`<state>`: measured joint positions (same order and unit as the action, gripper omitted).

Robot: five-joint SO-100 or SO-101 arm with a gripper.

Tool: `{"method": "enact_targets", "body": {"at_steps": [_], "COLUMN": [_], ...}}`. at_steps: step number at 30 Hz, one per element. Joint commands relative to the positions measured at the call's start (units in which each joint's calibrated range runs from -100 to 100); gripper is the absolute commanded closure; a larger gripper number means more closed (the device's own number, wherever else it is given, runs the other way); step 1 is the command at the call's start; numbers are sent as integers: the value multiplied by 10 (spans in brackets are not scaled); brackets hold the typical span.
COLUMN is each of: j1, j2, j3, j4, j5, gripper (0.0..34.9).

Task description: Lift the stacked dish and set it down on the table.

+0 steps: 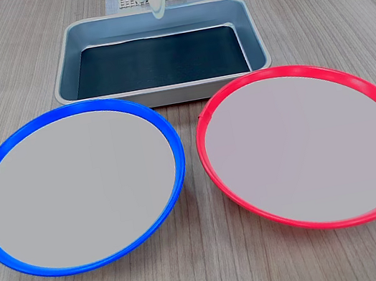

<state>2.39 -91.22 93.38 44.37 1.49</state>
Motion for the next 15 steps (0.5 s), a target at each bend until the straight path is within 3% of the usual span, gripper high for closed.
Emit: {"method": "enact_targets", "body": {"at_steps": [1,15], "j1": [10,10], "j2": [-77,-78], "j3": [47,66], "j4": [40,31], "j5": [-3,-6], "gripper": [348,346]}}
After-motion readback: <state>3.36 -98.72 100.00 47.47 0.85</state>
